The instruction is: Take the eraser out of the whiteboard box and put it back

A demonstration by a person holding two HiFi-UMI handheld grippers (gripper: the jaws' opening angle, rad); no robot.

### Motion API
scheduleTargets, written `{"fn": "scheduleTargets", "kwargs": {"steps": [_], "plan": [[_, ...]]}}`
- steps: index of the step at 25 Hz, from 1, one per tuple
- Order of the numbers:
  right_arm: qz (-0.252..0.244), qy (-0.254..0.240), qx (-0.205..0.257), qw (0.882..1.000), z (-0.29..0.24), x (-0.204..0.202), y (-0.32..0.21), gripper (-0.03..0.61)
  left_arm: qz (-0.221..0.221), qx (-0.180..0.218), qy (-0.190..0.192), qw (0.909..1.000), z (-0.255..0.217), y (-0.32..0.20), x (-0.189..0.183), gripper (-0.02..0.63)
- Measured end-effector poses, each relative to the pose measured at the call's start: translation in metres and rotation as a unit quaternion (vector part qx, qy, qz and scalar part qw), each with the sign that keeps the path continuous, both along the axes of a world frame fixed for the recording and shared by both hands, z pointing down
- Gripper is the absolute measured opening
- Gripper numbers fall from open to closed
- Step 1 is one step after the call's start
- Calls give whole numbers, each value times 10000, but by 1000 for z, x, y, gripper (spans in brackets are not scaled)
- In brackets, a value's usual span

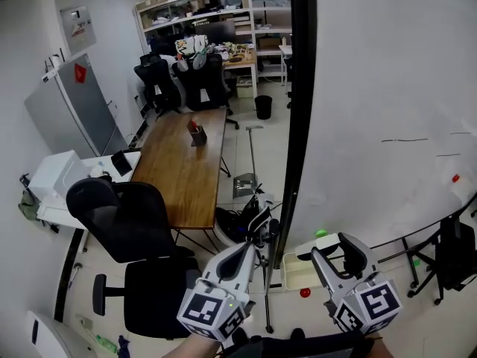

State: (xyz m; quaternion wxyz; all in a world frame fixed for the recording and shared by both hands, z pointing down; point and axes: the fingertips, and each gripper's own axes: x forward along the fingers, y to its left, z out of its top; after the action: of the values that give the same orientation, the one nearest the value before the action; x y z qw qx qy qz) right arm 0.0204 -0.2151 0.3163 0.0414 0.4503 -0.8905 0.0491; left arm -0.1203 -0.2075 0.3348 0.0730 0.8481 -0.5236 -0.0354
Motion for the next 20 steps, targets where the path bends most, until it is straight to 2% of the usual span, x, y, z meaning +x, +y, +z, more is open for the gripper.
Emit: {"fn": "scheduleTargets", "kwargs": {"steps": [4, 12, 20], "plan": [[-4, -167, 55, 9998, -18, 6, 7, 268, -43, 154, -18, 9999, -16, 11, 3, 12], [-111, -276, 77, 9995, -23, 27, 16, 268, -71, 153, 40, 9999, -20, 23, 27, 12], [-224, -436, 97, 9987, -31, 43, 22, 268, -174, 207, -68, 9996, -27, 27, 41, 12]]}}
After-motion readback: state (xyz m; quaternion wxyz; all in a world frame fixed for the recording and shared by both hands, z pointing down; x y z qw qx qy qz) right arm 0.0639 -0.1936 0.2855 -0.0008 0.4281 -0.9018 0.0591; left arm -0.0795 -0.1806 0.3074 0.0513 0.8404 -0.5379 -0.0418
